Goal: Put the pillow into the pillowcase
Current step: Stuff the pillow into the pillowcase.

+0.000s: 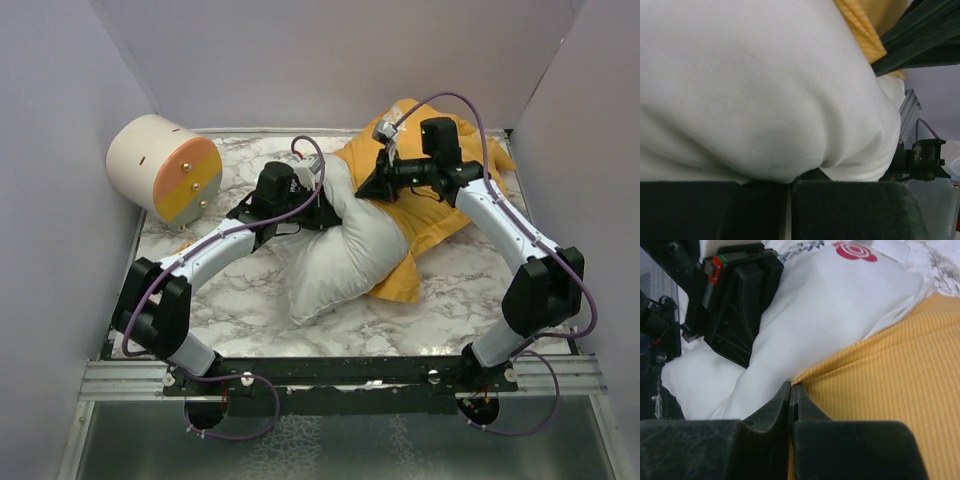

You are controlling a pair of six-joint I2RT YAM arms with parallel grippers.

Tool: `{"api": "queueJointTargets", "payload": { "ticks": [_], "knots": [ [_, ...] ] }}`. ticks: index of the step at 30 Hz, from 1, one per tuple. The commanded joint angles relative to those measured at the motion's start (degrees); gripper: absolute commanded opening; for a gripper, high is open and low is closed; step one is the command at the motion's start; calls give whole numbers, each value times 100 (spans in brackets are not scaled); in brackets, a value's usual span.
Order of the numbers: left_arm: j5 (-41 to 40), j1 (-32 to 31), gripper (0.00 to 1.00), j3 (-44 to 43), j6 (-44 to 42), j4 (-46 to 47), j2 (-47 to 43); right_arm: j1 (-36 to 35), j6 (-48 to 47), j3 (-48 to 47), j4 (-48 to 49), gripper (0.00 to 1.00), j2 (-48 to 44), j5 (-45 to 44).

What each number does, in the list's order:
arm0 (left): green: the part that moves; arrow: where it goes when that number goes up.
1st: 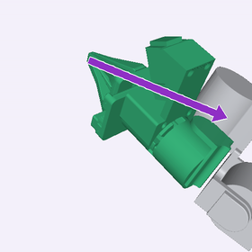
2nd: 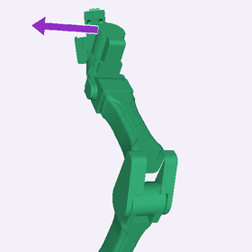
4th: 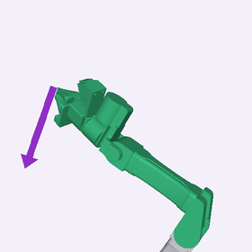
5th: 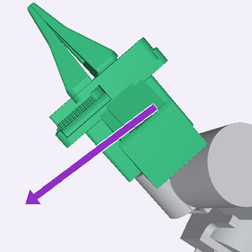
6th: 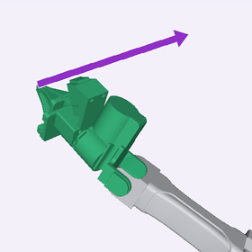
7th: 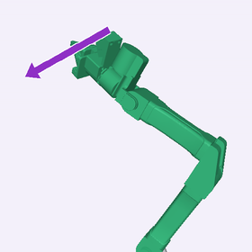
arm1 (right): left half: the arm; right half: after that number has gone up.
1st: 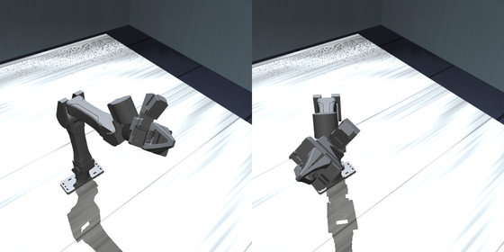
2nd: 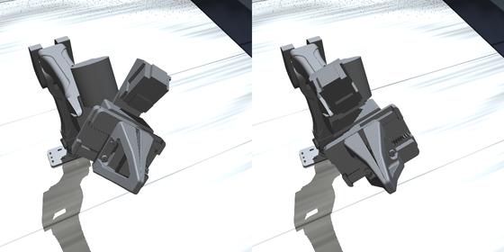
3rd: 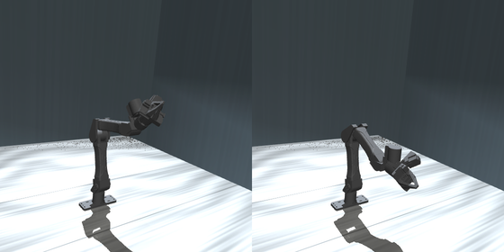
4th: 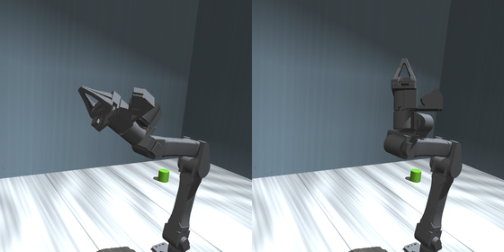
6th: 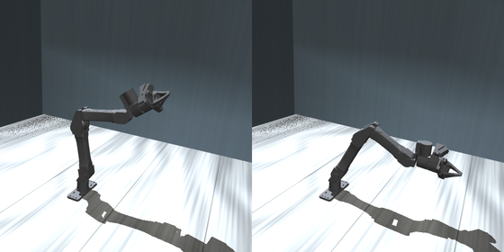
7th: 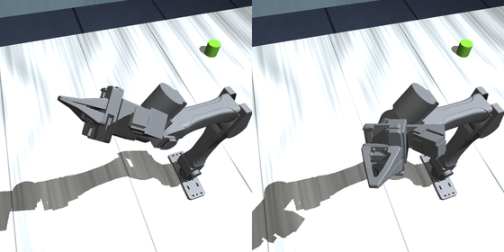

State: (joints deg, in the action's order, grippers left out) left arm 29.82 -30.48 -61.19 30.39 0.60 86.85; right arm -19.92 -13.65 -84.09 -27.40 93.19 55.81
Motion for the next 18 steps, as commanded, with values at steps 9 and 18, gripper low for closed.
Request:
{"api": "queueJointTargets", "payload": {
  "ticks": [9,18],
  "knots": [
    [-207,249,0,1357,572,1871,-118,980,-1336,943,-1361,43,-1205,1020],
    [-200,319,12,1657,627,1854,-560,1884,-977,2430,-760,69,-3039,-484]
  ]
}}
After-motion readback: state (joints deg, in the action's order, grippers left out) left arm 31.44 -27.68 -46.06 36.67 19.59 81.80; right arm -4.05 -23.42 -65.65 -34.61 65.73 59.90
